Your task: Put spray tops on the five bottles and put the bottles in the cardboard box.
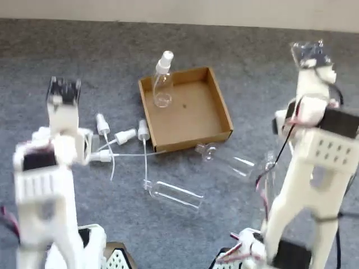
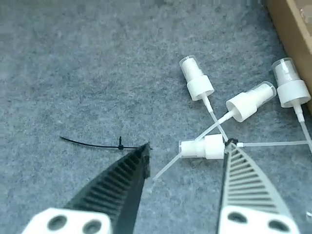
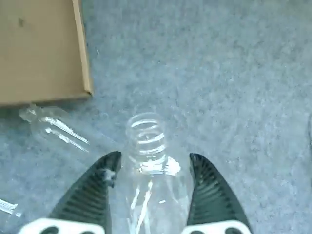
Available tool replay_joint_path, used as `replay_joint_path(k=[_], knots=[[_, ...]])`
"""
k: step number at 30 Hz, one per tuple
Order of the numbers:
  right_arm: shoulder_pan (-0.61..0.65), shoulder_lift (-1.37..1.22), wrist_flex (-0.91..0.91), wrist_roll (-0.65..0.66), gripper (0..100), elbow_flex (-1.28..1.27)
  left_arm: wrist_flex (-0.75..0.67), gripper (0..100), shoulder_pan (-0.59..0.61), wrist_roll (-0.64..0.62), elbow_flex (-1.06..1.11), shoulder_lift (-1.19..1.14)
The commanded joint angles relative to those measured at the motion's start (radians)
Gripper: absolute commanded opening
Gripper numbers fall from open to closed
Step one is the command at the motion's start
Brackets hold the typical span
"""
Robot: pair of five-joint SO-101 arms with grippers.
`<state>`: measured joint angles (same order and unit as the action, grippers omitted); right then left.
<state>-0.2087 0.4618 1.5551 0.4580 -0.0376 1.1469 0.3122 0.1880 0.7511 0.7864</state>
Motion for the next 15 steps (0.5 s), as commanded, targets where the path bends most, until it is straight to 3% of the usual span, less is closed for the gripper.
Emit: replay_joint_path(k=[1, 8, 15], knots=[[0.073, 0.200, -0.134, -0.035, 0.4, -0.236, 0.094, 22, 0.008, 0.005, -0.412, -0.414], [0.277, 0.372, -0.288, -0.233, 0.4, -0.499, 0.158, 22, 0.007, -0.150, -0.737, -0.839], [0.344, 0.493, -0.398, -0.253, 0.4, -0.608, 0.132, 22, -0.065, -0.321, -0.931, -1.122]])
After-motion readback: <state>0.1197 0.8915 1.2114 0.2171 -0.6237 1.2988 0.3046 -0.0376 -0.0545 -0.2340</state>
